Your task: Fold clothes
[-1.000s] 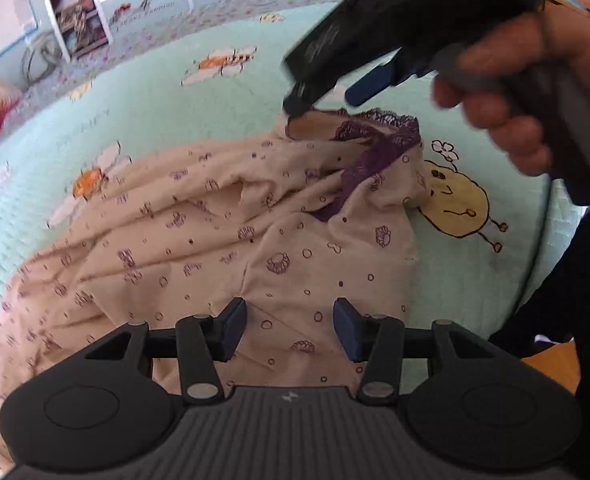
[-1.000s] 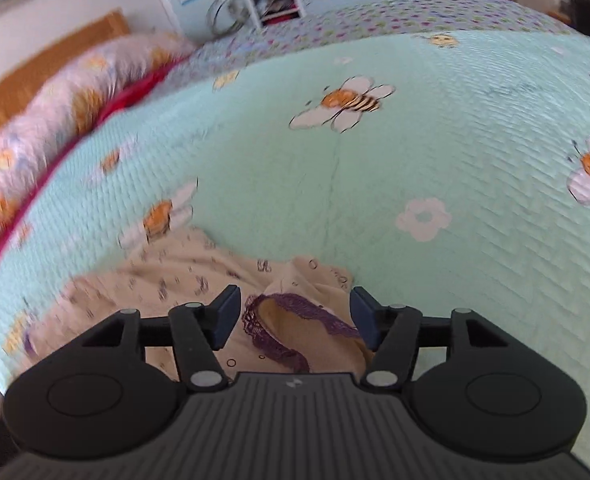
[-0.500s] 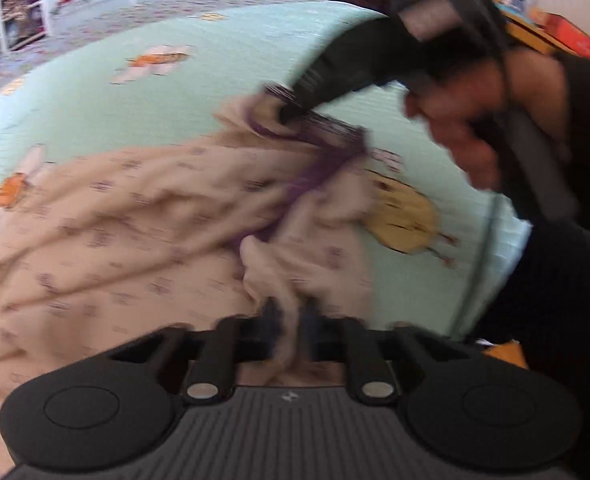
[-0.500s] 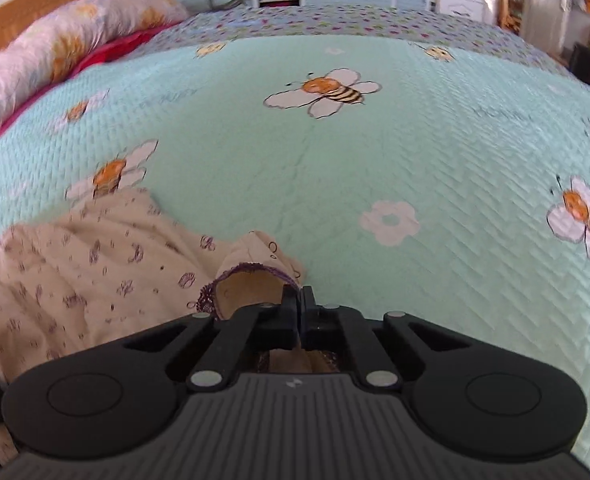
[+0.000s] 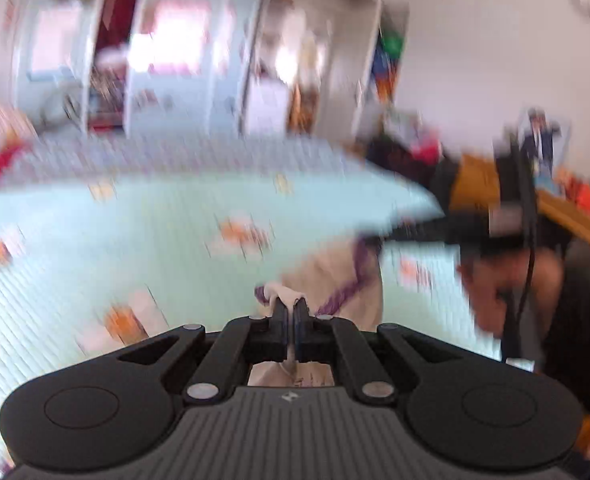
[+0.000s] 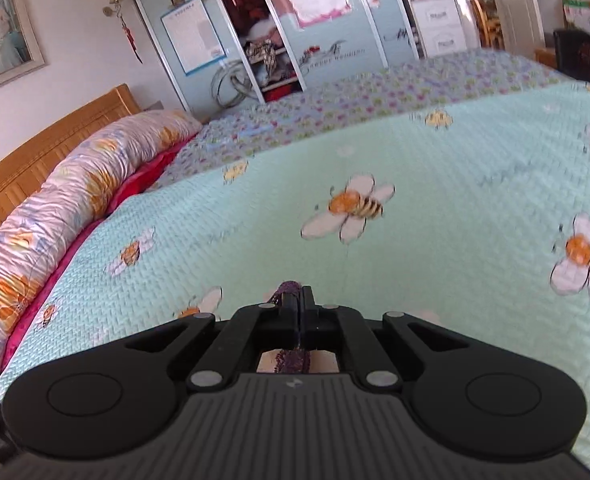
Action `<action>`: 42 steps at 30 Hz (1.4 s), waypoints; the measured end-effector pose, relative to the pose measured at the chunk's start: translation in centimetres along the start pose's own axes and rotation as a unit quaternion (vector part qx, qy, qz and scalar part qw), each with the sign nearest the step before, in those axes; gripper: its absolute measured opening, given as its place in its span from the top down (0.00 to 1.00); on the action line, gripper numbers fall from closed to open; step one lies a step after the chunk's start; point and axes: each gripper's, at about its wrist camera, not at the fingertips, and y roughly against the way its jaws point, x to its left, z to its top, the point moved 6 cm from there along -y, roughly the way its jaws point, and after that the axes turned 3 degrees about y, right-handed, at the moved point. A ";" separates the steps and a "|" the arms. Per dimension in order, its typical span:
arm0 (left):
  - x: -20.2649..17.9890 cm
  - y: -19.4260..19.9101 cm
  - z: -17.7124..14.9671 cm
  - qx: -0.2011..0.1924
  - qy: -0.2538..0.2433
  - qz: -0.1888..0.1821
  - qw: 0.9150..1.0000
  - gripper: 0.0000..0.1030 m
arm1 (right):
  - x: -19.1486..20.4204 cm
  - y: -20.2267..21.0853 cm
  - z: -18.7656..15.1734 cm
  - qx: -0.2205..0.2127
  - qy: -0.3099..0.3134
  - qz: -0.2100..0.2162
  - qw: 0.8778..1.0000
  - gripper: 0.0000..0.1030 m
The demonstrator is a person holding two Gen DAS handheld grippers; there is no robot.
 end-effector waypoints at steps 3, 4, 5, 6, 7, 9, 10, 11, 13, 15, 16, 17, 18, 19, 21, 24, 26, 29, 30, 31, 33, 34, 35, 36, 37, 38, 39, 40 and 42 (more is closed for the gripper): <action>0.6 3.4 2.7 -0.040 -0.005 0.013 0.999 0.98 | 0.5 0.5 0.0 -0.001 -0.005 0.006 1.000 0.96; 0.8 4.5 3.5 -0.053 -0.007 0.017 0.998 0.98 | 0.6 0.4 -0.5 0.007 -0.009 0.010 1.000 0.96; 1.0 5.6 4.4 -0.067 -0.009 0.022 0.998 0.98 | 0.8 0.4 -1.1 0.015 -0.014 0.013 1.000 0.96; 1.2 6.8 5.3 -0.080 -0.010 0.026 0.996 0.98 | 1.0 0.3 -1.8 0.024 -0.016 0.015 0.999 0.96; 0.6 6.8 4.5 -0.072 -0.014 0.018 0.997 0.98 | 1.0 0.3 -2.9 0.034 -0.016 0.015 0.999 0.96; -0.2 6.5 1.4 -0.041 -0.018 0.001 0.999 0.98 | 0.8 0.0 -5.8 0.062 -0.028 0.013 0.998 0.96; -0.5 6.2 -0.3 -0.023 -0.018 -0.006 1.000 0.98 | 0.4 -0.2 -7.1 0.078 -0.040 0.011 0.996 0.96; -0.5 5.4 -2.3 0.001 -0.008 -0.012 1.000 0.98 | -0.1 -0.4 -8.6 0.093 -0.054 0.009 0.994 0.96; -0.6 3.8 -6.1 0.047 0.015 -0.018 0.999 0.98 | -1.2 -0.4 -11.2 0.119 -0.100 0.010 0.988 0.89; 0.1 2.4 -8.8 0.086 0.032 -0.014 0.996 0.98 | -2.5 -0.2 -13.2 0.140 -0.156 0.018 0.978 0.72; 0.2 2.2 -9.4 0.095 0.034 -0.017 0.995 0.98 | -2.9 0.2 -13.7 0.142 -0.169 0.022 0.975 0.59; 0.3 2.0 -10.0 0.105 0.035 -0.021 0.994 0.98 | -3.2 0.5 -14.2 0.143 -0.182 0.025 0.972 0.56; 0.4 1.8 -10.6 0.114 0.036 -0.025 0.992 0.97 | -3.4 0.9 -14.5 0.143 -0.186 0.026 0.972 0.56; 0.7 1.7 -10.8 0.117 0.033 -0.021 0.992 0.95 | -3.3 1.3 -14.6 0.140 -0.175 0.021 0.974 0.55; 0.9 1.4 -11.1 0.122 0.025 -0.016 0.992 0.90 | -2.7 1.5 -14.4 0.139 -0.142 0.012 0.980 0.49; 0.5 0.6 -11.6 0.131 0.018 -0.011 0.991 0.60 | -1.3 0.3 -13.8 0.134 -0.058 -0.015 0.989 0.31; 0.1 -0.1 -12.3 0.142 0.013 -0.005 0.990 0.54 | -0.7 -1.5 -13.6 0.135 0.010 -0.045 0.990 0.31; -0.6 -1.0 -13.4 0.164 0.005 -0.004 0.986 0.52 | 0.3 -4.1 -14.2 0.157 0.086 -0.060 0.982 0.31; -0.8 -1.3 -13.8 0.171 0.003 -0.003 0.985 0.52 | 0.5 -4.6 -14.5 0.162 0.106 -0.063 0.979 0.32; -1.0 -1.5 -14.1 0.176 0.001 -0.002 0.984 0.52 | 0.6 -4.9 -14.7 0.165 0.119 -0.067 0.977 0.33; -1.4 -1.6 -14.4 0.178 -0.003 -0.012 0.984 0.52 | 0.6 -4.9 -14.8 0.163 0.124 -0.061 0.977 0.56; -1.6 -1.7 -14.4 0.176 -0.006 -0.018 0.984 0.52 | 0.5 -4.9 -14.6 0.162 0.117 -0.055 0.978 0.81; -1.9 -1.8 -14.4 0.174 -0.012 -0.021 0.985 0.54 | 0.3 -4.7 -14.3 0.160 0.111 -0.056 0.979 0.88; -2.1 -2.1 -14.4 0.173 -0.019 -0.024 0.984 0.54 | 0.1 -4.5 -14.0 0.155 0.105 -0.057 0.981 0.90; -2.2 -2.6 -14.6 0.181 -0.021 -0.025 0.983 0.65 | -0.1 -4.1 -13.5 0.145 0.096 -0.057 0.983 0.92; -2.3 -3.2 -14.9 0.189 -0.022 -0.025 0.981 0.94 | -0.3 -3.7 -13.0 0.136 0.081 -0.052 0.986 0.92; -2.4 -3.7 -15.2 0.201 -0.022 -0.019 0.979 1.00 | -0.5 -3.2 -12.4 0.126 0.065 -0.047 0.989 0.92; -2.4 -4.0 -15.4 0.207 -0.025 -0.013 0.978 1.00 | -0.8 -2.5 -11.6 0.112 0.048 -0.043 0.992 0.93; -2.5 -4.0 -15.5 0.206 -0.025 -0.016 0.978 1.00 | -1.2 -1.0 -10.0 0.085 0.020 -0.035 0.996 0.93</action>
